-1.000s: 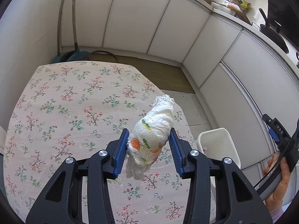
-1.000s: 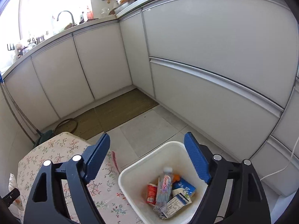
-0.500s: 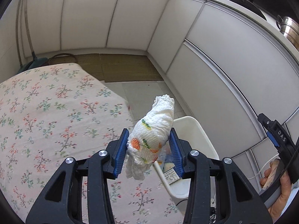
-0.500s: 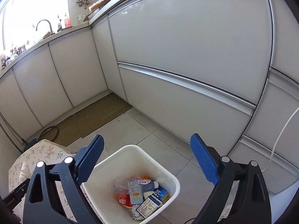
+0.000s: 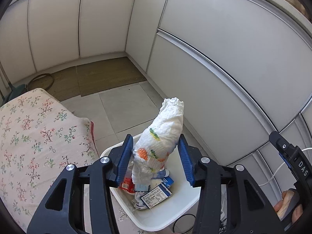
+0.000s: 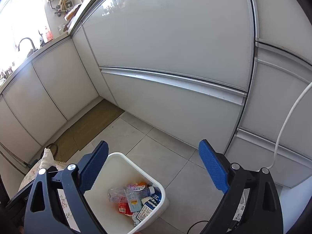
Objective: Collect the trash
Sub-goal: 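Carry the tissue bundle over the white bin and open the left tool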
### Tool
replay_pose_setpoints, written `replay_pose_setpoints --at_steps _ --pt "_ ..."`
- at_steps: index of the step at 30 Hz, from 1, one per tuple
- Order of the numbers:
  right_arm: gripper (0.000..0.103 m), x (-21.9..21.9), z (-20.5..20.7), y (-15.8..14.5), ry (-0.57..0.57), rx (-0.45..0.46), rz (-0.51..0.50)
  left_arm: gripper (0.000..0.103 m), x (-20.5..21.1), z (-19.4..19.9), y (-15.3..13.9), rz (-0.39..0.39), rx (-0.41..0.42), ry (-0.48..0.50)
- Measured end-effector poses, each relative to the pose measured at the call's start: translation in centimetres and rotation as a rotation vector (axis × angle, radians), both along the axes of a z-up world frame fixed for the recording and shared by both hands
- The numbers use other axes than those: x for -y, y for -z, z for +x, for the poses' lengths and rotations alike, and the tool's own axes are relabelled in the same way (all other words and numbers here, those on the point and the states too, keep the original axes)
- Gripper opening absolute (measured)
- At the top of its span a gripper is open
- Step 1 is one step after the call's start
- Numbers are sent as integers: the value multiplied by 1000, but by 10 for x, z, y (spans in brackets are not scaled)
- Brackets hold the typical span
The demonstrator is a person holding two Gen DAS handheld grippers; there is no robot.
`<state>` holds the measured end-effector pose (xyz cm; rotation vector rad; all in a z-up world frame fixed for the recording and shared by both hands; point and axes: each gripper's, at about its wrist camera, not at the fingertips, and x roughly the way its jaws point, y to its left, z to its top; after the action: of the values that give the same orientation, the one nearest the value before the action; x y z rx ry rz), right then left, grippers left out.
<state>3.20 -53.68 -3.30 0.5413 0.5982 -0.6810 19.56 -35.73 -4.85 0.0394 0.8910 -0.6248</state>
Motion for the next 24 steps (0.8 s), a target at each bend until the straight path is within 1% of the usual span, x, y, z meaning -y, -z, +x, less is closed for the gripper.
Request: replay_pose_setpoints --at_steps 3,5,7,9,12,15,20,24 --pt "91 0 -1 0 -1 -2 -3 57 4 -2 0 18 16 6" --pt "91 0 -1 0 -2 -2 -2 68 2 -3 -2 26 36 -9" --pt "91 -2 -1 -1 -3 -1 -3 72 0 -6 -5 27 45 -21" --pt "91 -5 -1 -2 -8 -2 -7 74 -5 -6 -7 31 50 -30" --pt "91 -12 0 -4 -25 0 -19 78 -15 -11 -12 53 82 -49" --pt "91 -22 2 -7 -54 3 -35 86 -29 -22 -20 79 140 -83" --pt "91 -54 3 -17 -127 22 -71 95 -68 -50 -41 114 247 -182" --pt "94 -91 -3 -29 -203 51 -128 96 -106 -72 -65 102 316 -251"
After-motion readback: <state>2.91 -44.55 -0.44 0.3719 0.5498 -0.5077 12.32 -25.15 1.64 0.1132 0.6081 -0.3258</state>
